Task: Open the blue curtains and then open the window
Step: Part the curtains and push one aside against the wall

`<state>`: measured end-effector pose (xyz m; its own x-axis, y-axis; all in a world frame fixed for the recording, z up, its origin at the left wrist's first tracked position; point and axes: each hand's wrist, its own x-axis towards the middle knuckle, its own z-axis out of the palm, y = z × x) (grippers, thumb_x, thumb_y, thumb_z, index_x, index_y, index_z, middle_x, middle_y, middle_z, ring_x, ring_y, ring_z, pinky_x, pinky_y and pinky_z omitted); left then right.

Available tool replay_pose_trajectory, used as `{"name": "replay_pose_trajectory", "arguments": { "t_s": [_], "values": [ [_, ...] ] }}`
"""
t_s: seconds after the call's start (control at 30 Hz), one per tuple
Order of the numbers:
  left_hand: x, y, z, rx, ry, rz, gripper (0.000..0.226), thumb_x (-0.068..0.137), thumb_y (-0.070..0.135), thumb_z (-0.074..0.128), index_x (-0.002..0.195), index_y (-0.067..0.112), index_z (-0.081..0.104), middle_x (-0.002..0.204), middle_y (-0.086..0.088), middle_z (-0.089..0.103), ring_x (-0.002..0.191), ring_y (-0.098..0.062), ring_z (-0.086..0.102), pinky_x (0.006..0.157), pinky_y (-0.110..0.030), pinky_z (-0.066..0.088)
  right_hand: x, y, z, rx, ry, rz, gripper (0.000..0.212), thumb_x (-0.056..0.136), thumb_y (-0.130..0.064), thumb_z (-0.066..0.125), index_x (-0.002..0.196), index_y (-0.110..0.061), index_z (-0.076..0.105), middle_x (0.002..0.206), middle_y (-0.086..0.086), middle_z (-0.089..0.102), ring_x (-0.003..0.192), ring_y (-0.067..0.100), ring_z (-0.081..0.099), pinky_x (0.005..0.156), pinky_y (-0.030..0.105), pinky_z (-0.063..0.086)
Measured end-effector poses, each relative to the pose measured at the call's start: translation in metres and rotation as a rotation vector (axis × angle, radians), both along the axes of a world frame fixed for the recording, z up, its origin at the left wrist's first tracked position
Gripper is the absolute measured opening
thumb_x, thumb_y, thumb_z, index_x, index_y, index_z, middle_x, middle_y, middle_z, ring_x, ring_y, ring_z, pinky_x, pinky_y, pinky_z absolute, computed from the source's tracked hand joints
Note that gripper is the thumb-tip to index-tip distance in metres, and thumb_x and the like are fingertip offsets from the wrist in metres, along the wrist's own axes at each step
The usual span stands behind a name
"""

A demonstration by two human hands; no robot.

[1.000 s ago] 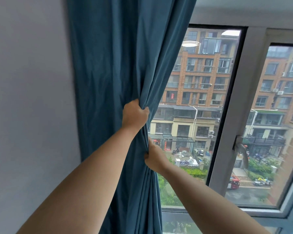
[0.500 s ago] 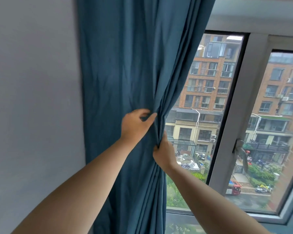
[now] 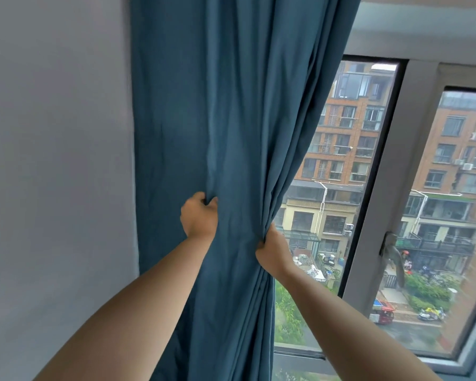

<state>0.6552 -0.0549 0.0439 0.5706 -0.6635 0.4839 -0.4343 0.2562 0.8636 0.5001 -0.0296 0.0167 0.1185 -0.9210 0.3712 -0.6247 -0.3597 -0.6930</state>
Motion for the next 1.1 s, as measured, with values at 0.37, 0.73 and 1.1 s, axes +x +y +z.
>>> {"name": "replay_pose_trajectory", "arguments": {
  "t_s": [0.37,0.73,1.1],
  "values": [
    [0.01,0.018,0.014,0.079,-0.119,-0.474,0.039,0.081,0.021,0.065,0.071,-0.014,0.052,0.064,-0.013,0.052,0.061,-0.019,0.047,0.062,-0.033,0.043,-0.004,0.0,-0.009,-0.025,-0.122,0.061,0.032,0.094,-0.012,0.045,0.125,-0.007,0.04,0.105,0.002,0.054,0.088,0.015,0.047,0.071,0.021,0.036],
    [-0.003,0.036,0.023,0.052,-0.167,-0.49,0.049,0.084,0.012,0.062,0.043,0.019,0.036,0.037,0.011,0.032,0.048,-0.017,0.035,0.071,-0.051,0.053,-0.006,0.004,-0.004,0.072,-0.098,0.173,0.035,0.093,-0.021,0.051,0.127,-0.014,0.043,0.107,-0.004,0.055,0.101,0.019,0.055,0.085,0.029,0.045],
    [-0.004,0.045,0.031,0.118,-0.064,-0.621,0.03,0.09,0.017,0.055,0.08,-0.011,0.06,0.076,-0.021,0.058,0.08,-0.034,0.062,0.066,-0.022,0.058,0.016,0.012,-0.012,0.075,-0.174,0.127,0.058,0.071,-0.036,0.073,0.12,-0.022,0.045,0.099,-0.007,0.062,0.09,0.01,0.061,0.075,0.026,0.053]
  ]
}}
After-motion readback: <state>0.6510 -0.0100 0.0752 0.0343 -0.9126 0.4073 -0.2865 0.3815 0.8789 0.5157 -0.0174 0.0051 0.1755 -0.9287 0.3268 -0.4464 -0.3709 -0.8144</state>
